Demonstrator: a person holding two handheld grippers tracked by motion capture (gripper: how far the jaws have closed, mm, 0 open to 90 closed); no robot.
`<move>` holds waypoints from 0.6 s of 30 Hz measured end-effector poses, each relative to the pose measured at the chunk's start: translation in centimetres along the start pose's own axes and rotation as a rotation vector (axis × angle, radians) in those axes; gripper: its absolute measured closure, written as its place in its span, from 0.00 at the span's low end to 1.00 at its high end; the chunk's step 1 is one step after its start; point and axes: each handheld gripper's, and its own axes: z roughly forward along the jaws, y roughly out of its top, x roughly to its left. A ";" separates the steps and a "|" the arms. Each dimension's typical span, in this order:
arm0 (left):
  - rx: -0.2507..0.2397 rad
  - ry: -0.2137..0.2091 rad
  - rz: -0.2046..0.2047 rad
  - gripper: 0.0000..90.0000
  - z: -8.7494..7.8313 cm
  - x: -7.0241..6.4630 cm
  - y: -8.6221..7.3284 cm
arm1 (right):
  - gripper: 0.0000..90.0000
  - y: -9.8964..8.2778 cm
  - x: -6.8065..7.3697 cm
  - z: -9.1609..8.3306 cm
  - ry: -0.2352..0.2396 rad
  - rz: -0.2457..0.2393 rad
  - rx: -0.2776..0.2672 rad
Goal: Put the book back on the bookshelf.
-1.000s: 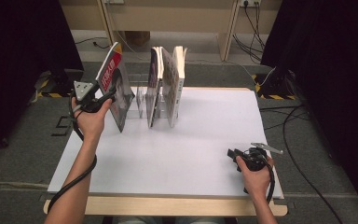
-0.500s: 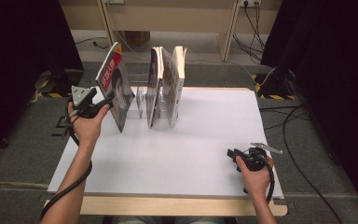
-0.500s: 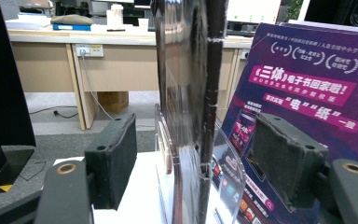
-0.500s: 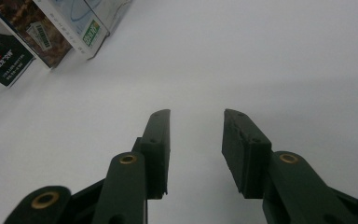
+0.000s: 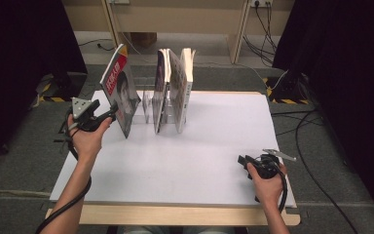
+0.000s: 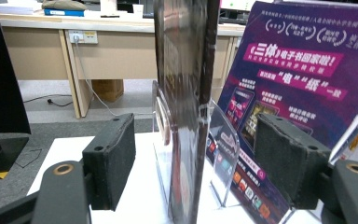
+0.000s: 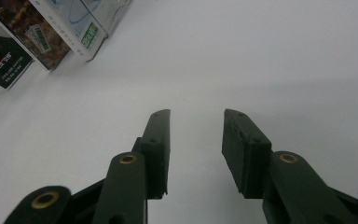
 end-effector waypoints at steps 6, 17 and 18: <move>0.022 -0.006 0.000 0.32 -0.6 0.3 -0.8 | 0.70 0.0 0.0 0.0 -0.001 -0.005 -0.002; 0.042 -0.003 0.009 0.32 -2.0 0.8 -2.3 | 0.70 0.0 0.0 -0.1 -0.004 -0.007 -0.002; 0.041 -0.003 0.007 0.32 -2.1 0.9 -2.3 | 0.70 0.0 0.0 0.0 -0.004 -0.008 -0.002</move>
